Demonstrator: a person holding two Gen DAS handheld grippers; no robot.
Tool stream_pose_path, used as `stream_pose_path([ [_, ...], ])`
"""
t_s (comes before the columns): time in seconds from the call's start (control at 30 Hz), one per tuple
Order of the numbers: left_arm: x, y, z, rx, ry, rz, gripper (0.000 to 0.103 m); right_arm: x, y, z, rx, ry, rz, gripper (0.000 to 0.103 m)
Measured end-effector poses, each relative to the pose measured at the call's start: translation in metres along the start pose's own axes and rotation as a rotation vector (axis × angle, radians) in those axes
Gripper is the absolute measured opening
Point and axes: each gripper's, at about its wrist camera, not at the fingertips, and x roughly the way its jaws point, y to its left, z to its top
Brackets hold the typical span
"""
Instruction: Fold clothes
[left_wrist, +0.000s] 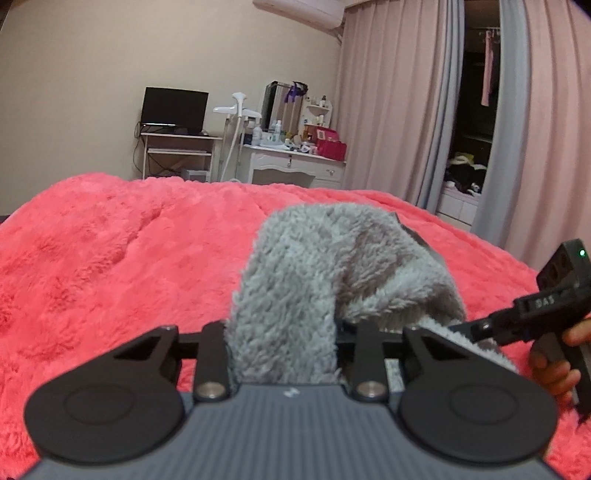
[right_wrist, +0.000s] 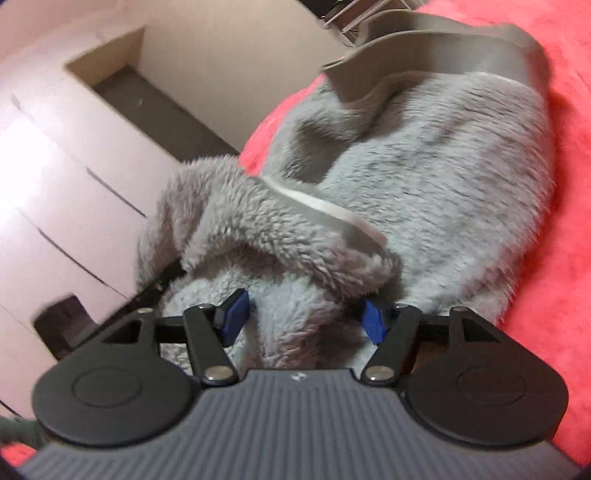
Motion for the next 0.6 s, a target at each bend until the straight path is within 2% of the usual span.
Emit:
stream_pose_path([
  [0.03, 0.001, -0.002, 0.004, 0.008, -0.002, 0.002, 0.030, -0.005, 0.013, 0.002, -0.065, -0.036, -0.023, 0.018],
  [0.1, 0.003, -0.011, 0.021, 0.041, -0.020, -0.013, 0.028, -0.023, 0.030, 0.006, -0.121, -0.141, -0.051, 0.016],
  [0.13, 0.004, -0.016, 0.030, 0.059, -0.030, -0.024, 0.028, -0.041, 0.040, 0.009, -0.142, -0.241, -0.080, 0.016],
  [0.23, 0.020, -0.036, 0.066, 0.127, -0.083, -0.047, 0.028, -0.079, 0.054, 0.011, -0.168, -0.453, -0.157, 0.015],
  [0.3, 0.054, -0.051, 0.098, 0.143, -0.043, -0.042, 0.029, -0.094, 0.052, 0.017, -0.155, -0.554, -0.234, 0.015],
  [0.37, 0.106, -0.068, 0.121, 0.156, 0.071, -0.001, 0.038, -0.094, 0.040, 0.029, -0.112, -0.580, -0.339, 0.015],
  [0.4, 0.135, -0.075, 0.128, 0.163, 0.137, 0.026, 0.041, -0.087, 0.027, 0.037, -0.076, -0.563, -0.417, 0.015],
  [0.47, 0.193, -0.086, 0.126, 0.182, 0.250, 0.095, 0.057, -0.065, -0.003, 0.048, -0.002, -0.489, -0.575, 0.022],
  [0.5, 0.213, -0.091, 0.120, 0.210, 0.279, 0.129, 0.061, -0.054, -0.016, 0.046, 0.002, -0.436, -0.621, 0.025],
  [0.53, 0.228, -0.097, 0.113, 0.251, 0.294, 0.161, 0.073, -0.041, -0.032, 0.041, 0.000, -0.371, -0.670, 0.028],
  [0.57, 0.239, -0.104, 0.107, 0.295, 0.296, 0.195, 0.091, -0.034, -0.040, 0.037, -0.005, -0.342, -0.694, 0.031],
  [0.6, 0.244, -0.110, 0.099, 0.344, 0.281, 0.231, 0.099, -0.033, -0.043, 0.031, -0.027, -0.344, -0.707, 0.035],
])
